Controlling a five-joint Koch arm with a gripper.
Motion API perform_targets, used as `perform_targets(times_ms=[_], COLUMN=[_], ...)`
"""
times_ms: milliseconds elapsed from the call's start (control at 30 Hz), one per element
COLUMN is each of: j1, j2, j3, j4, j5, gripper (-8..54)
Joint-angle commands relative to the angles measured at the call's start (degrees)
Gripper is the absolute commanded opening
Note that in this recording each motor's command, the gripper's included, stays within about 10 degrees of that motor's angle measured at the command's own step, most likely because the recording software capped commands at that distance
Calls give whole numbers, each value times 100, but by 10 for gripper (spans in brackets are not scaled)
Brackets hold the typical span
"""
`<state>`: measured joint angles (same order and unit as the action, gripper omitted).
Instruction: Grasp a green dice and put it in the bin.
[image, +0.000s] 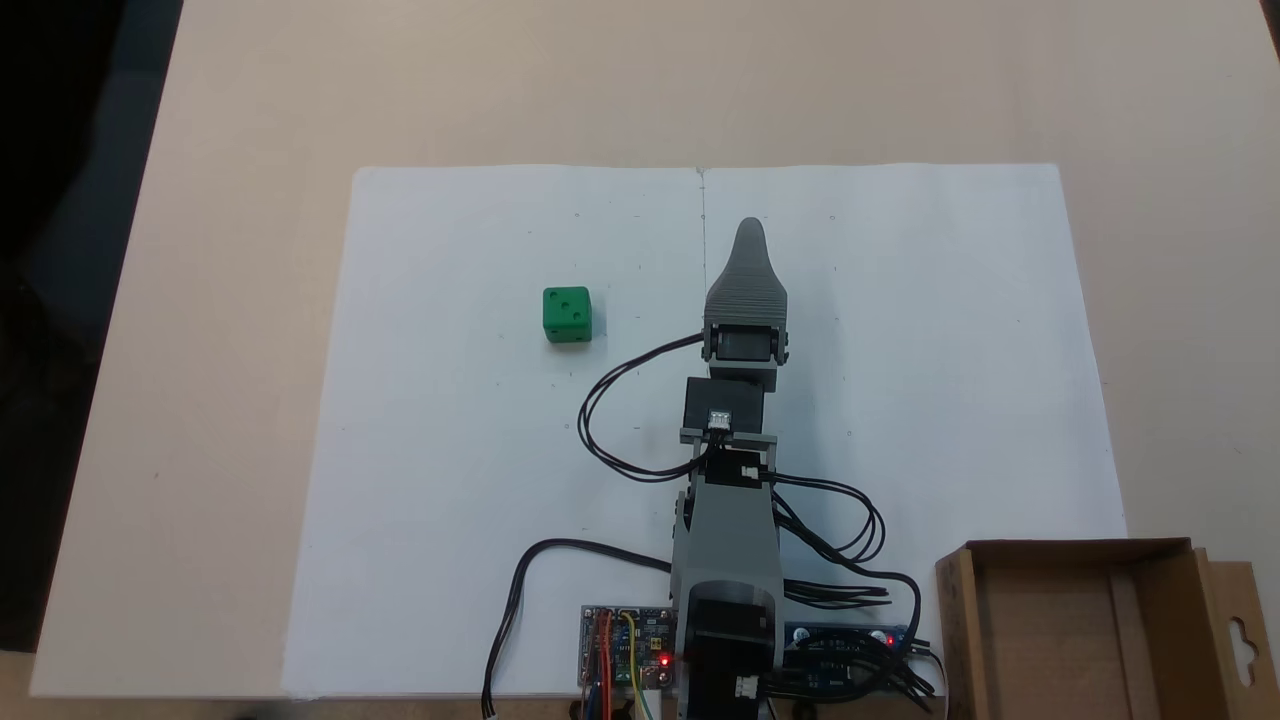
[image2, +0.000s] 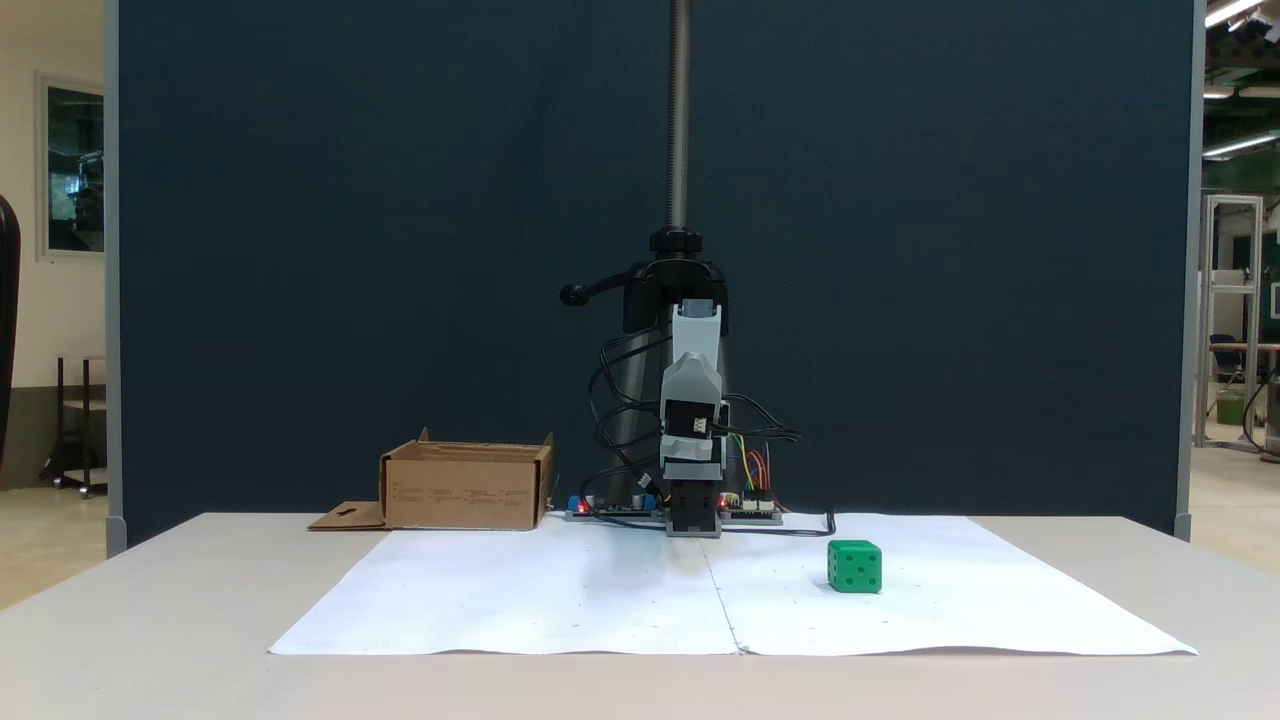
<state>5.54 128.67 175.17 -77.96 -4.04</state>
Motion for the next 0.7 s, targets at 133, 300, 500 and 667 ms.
perform_targets(times_ms=[133,300,500,667], j1=[-360,-360,-360,-387], j2=[633,633,633,633], j3=[413,413,413,413], j4=[448,457,466,466], j5=[-404,-404,-413,-413], gripper=[432,432,432,437])
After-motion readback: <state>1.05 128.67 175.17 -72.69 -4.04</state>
